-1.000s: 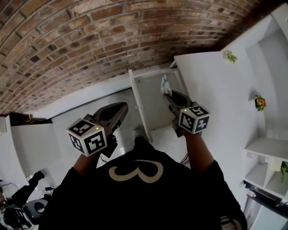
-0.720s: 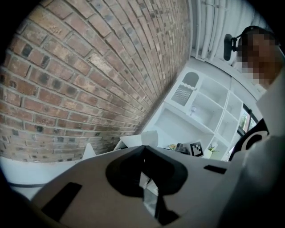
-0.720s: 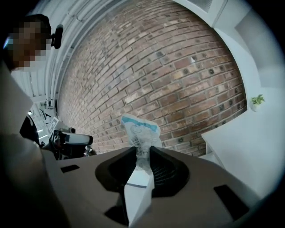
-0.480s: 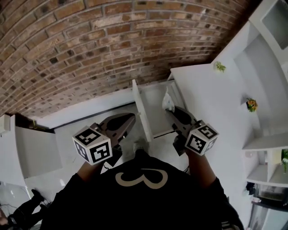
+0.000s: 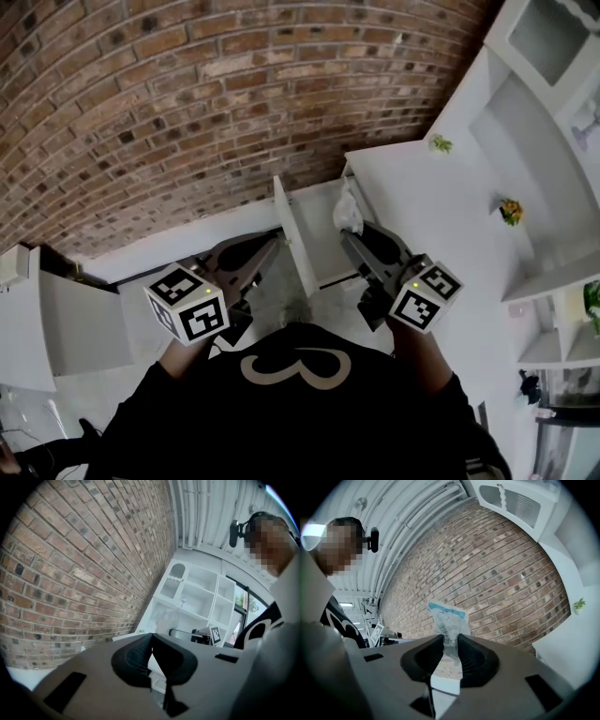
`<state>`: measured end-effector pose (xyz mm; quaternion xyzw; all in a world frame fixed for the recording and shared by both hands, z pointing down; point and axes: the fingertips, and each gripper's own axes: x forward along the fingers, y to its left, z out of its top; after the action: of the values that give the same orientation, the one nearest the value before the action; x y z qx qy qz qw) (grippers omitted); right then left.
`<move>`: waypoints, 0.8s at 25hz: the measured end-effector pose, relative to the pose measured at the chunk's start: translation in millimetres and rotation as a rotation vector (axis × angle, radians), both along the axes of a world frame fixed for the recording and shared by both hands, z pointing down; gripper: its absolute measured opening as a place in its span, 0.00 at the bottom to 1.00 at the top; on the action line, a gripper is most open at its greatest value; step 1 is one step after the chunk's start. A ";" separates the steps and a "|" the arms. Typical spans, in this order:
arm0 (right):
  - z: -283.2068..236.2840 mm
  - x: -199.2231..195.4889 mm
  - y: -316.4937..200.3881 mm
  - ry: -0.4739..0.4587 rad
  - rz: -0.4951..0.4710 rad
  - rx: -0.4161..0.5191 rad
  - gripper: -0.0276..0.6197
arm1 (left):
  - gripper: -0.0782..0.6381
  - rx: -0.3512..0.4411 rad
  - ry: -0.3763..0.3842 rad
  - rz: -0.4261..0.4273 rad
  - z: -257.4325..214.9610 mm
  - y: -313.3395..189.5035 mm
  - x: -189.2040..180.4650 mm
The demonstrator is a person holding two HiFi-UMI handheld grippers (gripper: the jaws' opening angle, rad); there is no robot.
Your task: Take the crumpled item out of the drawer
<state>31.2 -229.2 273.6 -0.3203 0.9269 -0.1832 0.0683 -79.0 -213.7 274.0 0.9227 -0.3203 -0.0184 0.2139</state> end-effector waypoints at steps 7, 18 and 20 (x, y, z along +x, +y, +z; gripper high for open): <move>-15.6 -1.4 15.8 -0.019 -0.013 0.039 0.20 | 0.11 0.028 0.003 -0.006 -14.3 7.4 -0.7; -17.8 2.0 14.5 -0.003 0.000 0.065 0.20 | 0.11 0.026 -0.009 0.022 -14.5 2.5 7.9; -17.1 4.8 12.2 -0.002 0.000 0.065 0.20 | 0.11 0.027 -0.008 0.021 -14.5 -0.1 10.2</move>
<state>36.0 -216.9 256.5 -0.3177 0.9323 -0.1533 0.0798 -68.8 -213.8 259.5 0.9288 -0.3113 -0.0166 0.2003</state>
